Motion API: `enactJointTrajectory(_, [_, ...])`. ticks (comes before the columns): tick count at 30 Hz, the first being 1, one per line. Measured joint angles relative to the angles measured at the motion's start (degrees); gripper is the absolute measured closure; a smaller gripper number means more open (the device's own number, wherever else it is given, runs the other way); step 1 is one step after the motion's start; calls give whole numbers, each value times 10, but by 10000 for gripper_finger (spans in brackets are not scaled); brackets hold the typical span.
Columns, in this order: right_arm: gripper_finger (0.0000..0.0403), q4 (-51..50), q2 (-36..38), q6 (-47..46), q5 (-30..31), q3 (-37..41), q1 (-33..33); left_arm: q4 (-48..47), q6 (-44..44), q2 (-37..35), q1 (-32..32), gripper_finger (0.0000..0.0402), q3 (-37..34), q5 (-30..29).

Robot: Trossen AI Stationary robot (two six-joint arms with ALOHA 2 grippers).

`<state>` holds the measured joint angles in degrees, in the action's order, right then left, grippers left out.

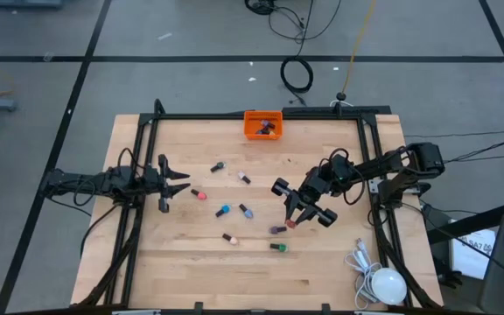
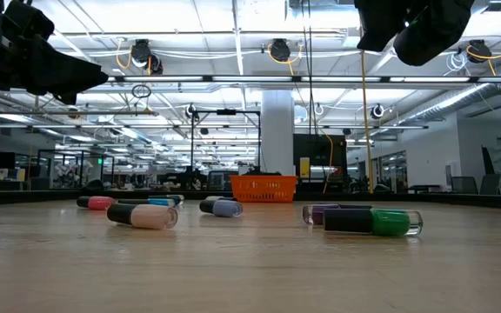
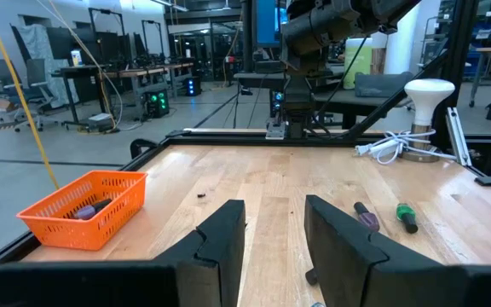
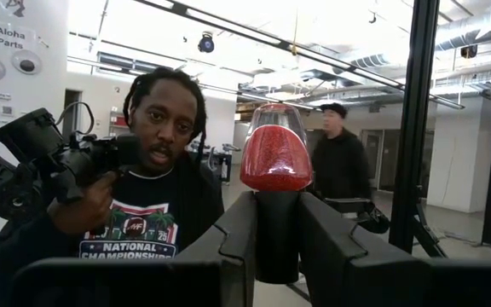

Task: Pick & Place Nail Polish
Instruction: Put the red nail polish bottle into the basket

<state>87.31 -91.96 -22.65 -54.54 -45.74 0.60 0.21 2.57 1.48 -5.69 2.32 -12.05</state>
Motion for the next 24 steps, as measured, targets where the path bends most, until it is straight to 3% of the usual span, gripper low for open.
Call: enactJointTrajectory(24, [351, -24, 0, 21, 2, 0, 0, 0, 0, 0, 0, 277, 0, 0])
